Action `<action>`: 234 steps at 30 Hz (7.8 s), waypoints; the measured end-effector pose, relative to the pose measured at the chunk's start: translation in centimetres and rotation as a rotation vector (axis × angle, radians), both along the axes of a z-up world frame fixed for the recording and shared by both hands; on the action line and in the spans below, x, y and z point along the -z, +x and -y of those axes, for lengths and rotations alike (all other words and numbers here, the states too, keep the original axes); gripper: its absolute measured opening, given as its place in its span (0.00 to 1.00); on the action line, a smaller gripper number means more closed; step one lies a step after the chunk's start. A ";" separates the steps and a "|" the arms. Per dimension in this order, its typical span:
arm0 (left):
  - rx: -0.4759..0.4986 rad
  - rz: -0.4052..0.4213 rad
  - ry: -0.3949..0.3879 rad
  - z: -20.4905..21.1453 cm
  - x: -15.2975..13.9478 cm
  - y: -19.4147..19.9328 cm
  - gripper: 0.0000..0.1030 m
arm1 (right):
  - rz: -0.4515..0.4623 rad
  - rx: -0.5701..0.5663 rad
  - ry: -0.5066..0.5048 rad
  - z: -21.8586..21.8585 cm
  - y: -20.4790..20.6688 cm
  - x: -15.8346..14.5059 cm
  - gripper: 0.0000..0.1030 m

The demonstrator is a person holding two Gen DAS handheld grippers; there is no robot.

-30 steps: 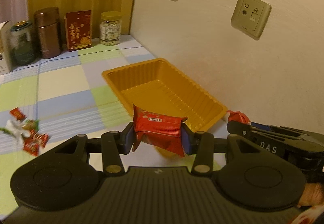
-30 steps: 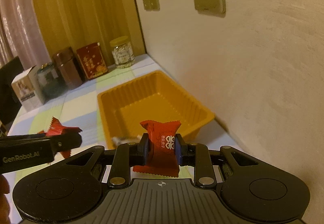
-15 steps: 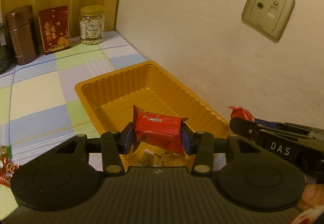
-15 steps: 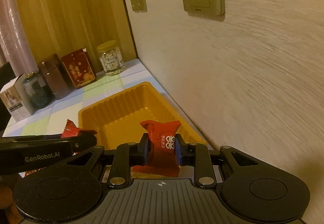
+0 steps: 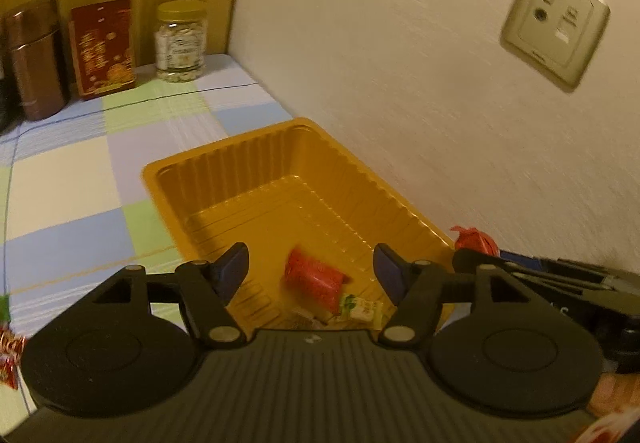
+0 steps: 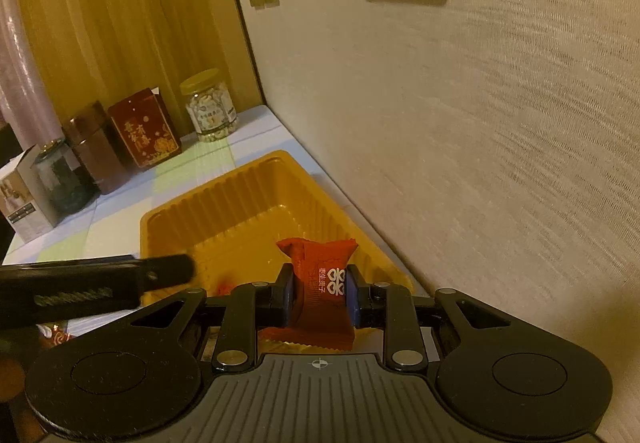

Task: Organize snacks
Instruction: 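Carry both red packets over the orange tray and open both grippers, then withdraw both tools from the tray back toward the remaining snacks, then grasp a red candy packet with the left gripper while the right gripper grasps a brown-red candy, then carry both candies over the orange tray and open both grippers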

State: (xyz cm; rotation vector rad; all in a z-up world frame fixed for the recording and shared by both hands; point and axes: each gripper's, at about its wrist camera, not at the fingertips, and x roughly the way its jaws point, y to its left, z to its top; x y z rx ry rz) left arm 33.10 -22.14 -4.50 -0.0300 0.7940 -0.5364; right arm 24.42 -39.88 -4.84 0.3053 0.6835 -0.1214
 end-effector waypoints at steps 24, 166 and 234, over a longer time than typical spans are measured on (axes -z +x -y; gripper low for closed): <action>-0.168 0.011 -0.002 -7.1 -0.2 -4.6 0.64 | 0.050 -0.068 0.160 -1.1 2.0 -0.1 0.65; -0.369 -0.012 0.114 -30.1 7.3 -5.6 0.20 | 0.019 -0.741 -0.189 -31.8 6.3 9.7 0.23; -0.022 0.083 0.011 -4.4 -3.5 -10.0 0.20 | 0.072 -0.070 -0.053 -3.4 -6.8 -3.1 0.23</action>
